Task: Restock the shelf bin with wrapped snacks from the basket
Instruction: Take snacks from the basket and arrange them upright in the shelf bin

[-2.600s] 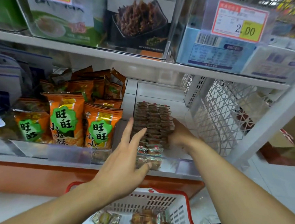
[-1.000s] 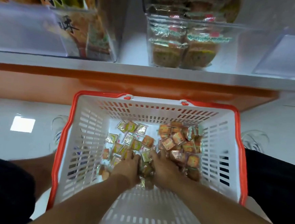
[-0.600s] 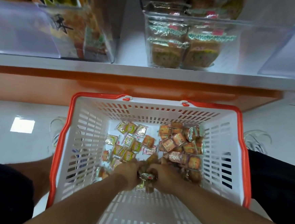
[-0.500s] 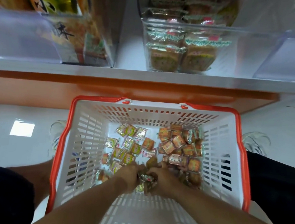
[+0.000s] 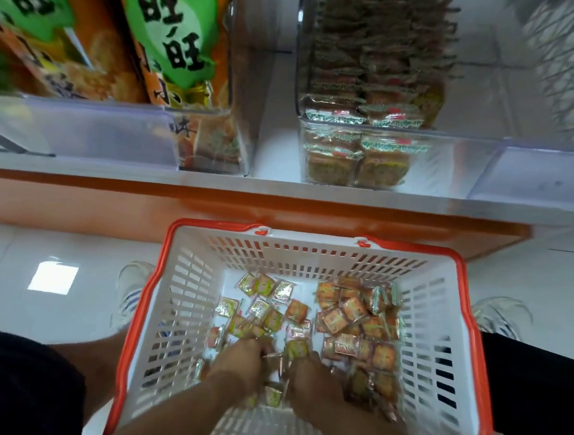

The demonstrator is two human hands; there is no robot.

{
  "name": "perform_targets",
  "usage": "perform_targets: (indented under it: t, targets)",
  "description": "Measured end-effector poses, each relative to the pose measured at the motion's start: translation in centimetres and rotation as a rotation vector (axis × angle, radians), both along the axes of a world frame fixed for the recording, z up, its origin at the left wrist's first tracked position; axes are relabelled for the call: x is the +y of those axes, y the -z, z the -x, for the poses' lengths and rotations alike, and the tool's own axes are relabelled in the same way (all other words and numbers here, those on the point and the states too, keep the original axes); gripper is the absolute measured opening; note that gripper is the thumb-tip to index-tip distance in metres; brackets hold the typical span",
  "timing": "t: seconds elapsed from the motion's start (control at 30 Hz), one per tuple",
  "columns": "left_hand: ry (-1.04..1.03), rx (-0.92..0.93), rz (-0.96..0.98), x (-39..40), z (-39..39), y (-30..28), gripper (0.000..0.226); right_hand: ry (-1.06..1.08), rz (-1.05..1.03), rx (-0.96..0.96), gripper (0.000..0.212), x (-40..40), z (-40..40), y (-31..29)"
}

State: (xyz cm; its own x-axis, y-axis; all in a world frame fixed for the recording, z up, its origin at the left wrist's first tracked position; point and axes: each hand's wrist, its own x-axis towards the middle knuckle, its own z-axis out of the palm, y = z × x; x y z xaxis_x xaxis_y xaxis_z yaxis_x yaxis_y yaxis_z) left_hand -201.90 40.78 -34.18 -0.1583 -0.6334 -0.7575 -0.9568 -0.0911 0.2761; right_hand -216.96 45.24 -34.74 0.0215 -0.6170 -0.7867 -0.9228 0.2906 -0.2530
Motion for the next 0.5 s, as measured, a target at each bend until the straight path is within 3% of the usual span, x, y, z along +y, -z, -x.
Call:
perform_targets:
  t: [0.1, 0.2, 0.27, 0.5]
  targets:
    - [-0.173, 0.055, 0.024, -0.3, 0.0, -0.7, 0.017, 0.074, -0.05, -0.069, 0.008, -1.5, 0.6, -0.4]
    - [-0.213, 0.127, 0.059, -1.6, 0.1, -1.8, 0.022, 0.093, -0.065, -0.126, 0.008, -3.7, 2.1, -2.0]
    - [-0.227, 0.204, 0.036, -3.1, 0.3, -3.7, 0.02, 0.048, -0.04, -0.156, 0.022, -5.5, 3.4, -4.5]
    - [-0.241, 0.482, -0.129, -8.7, 2.9, -16.1, 0.023, -0.215, 0.154, -0.239, 0.015, -11.2, 6.0, -21.1]
